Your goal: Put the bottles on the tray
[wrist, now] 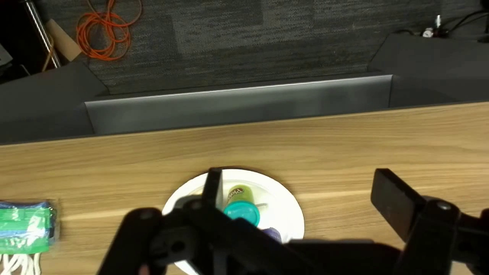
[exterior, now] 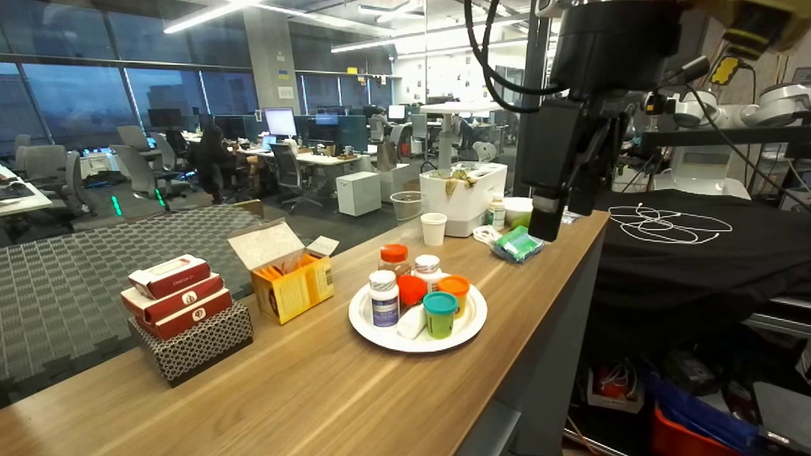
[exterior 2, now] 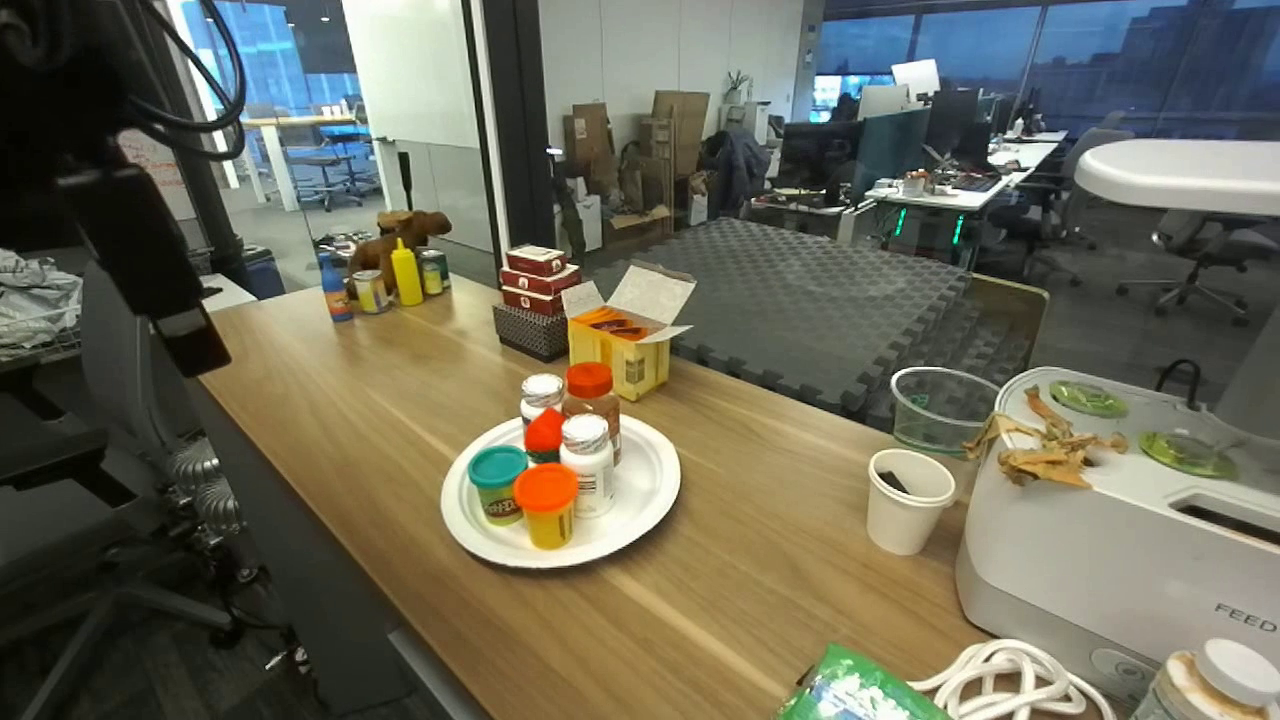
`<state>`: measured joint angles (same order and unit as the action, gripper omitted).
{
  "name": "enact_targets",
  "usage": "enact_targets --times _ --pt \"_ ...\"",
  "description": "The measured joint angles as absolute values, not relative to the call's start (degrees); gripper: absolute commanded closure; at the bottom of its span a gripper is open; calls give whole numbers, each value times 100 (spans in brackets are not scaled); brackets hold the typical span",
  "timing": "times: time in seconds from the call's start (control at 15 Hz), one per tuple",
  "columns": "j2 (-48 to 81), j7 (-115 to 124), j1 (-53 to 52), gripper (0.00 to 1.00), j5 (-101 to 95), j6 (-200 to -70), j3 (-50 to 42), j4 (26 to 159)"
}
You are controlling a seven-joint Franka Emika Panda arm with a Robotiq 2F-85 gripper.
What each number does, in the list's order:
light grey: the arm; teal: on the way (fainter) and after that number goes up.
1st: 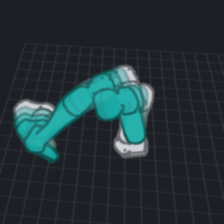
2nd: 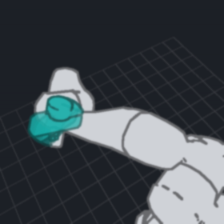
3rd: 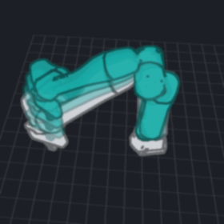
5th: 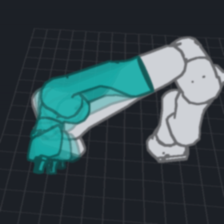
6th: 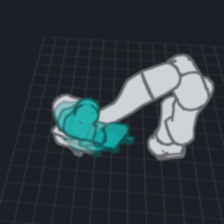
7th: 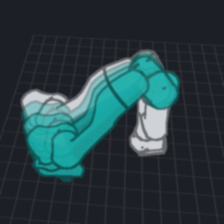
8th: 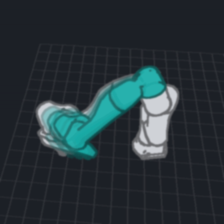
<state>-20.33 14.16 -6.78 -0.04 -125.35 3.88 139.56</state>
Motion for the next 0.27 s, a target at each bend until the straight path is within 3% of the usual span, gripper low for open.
enact_targets --times 0.27 --pt "-2028 1392 -678 0 3 -12535 383 13982"
